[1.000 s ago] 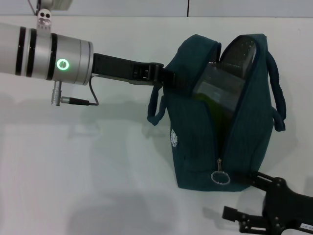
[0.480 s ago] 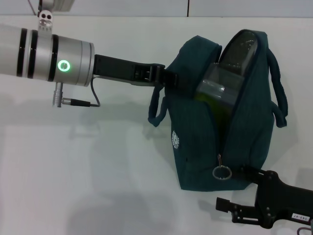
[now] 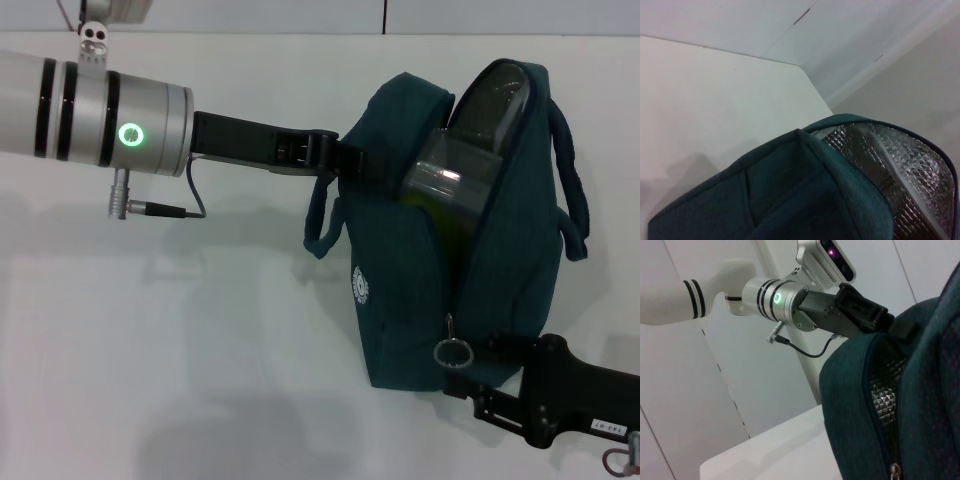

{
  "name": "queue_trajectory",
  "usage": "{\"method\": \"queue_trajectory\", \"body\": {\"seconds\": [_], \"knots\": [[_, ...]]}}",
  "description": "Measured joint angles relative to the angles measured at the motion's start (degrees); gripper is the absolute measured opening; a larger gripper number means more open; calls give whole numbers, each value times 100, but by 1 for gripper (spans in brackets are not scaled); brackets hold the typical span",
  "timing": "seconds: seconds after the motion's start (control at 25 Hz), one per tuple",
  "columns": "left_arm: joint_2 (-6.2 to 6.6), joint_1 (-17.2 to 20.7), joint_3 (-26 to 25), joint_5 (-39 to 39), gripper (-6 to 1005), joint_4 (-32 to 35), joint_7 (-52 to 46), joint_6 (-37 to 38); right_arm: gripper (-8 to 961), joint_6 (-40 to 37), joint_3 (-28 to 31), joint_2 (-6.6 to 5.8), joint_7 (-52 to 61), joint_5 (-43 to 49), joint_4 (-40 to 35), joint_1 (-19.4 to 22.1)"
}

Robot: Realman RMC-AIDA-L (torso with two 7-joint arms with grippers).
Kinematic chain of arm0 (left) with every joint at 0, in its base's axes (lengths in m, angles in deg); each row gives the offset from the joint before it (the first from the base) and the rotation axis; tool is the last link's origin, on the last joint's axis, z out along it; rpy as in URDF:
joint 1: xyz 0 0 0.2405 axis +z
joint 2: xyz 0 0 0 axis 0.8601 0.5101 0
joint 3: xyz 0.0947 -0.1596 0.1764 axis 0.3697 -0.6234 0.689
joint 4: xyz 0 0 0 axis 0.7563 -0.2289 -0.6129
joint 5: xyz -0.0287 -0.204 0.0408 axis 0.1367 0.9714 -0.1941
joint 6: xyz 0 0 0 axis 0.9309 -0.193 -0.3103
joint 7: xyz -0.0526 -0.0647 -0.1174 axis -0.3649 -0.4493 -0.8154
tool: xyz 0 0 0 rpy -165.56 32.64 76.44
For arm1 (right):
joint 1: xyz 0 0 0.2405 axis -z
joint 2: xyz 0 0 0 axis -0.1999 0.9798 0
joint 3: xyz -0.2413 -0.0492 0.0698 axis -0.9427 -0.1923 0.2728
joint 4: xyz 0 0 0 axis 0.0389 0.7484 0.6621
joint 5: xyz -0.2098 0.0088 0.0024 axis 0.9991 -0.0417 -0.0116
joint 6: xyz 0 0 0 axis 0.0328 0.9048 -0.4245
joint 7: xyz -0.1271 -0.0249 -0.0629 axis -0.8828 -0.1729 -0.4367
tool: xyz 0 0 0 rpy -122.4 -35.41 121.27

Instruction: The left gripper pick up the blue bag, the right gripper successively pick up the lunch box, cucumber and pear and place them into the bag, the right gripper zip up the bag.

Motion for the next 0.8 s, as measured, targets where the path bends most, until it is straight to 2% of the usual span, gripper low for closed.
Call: {"method": "queue_trajectory", "body": {"seconds": [0.4,0.6,0.8], "knots": [[0,4,0,1,142,0,41,15,322,159,-137,11,68,-79,-3,-95],[0,9,0,1,143,0,74,31,95,208,-176,11,74,-160,-3,-103],[0,9,0,1,143,0,75,31,56,209,-177,11,75,-164,-3,-105]]}}
